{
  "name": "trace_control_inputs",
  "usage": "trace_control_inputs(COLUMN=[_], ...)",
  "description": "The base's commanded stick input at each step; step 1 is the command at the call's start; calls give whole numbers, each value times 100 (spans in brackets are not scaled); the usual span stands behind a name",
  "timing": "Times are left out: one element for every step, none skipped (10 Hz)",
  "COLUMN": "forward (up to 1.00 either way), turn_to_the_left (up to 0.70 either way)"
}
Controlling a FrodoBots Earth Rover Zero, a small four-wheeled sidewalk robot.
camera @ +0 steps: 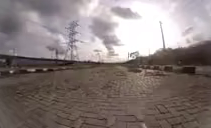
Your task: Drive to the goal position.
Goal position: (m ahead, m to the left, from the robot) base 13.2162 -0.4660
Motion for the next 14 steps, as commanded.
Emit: trace_control_inputs(forward=[100, 100, 100, 100, 100, 100, 100, 100, 100, 100, 100, 100, 100, 100], turn_to_the_left=[0, 0, 0, 0, 0, 0, 0, 0, 0, 0, 0, 0, 0, 0])
